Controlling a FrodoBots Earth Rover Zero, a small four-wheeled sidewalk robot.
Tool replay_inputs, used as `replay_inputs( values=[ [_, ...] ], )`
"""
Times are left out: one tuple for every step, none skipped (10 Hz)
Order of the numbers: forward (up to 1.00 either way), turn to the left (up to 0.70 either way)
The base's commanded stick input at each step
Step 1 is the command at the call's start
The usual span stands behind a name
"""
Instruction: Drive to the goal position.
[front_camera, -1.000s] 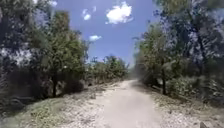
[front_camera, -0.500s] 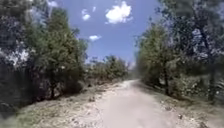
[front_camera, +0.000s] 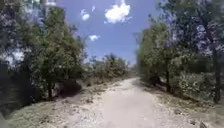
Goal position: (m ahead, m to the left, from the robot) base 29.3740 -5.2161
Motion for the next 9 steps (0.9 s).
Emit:
replay_inputs(
  values=[
    [0.45,0.19],
    [0.45,0.11],
    [0.45,0.02],
    [0.45,0.0],
    [0.45,0.0],
    [0.45,0.0],
    [0.45,0.0],
    [0.45,0.0],
    [0.45,0.0]
  ],
)
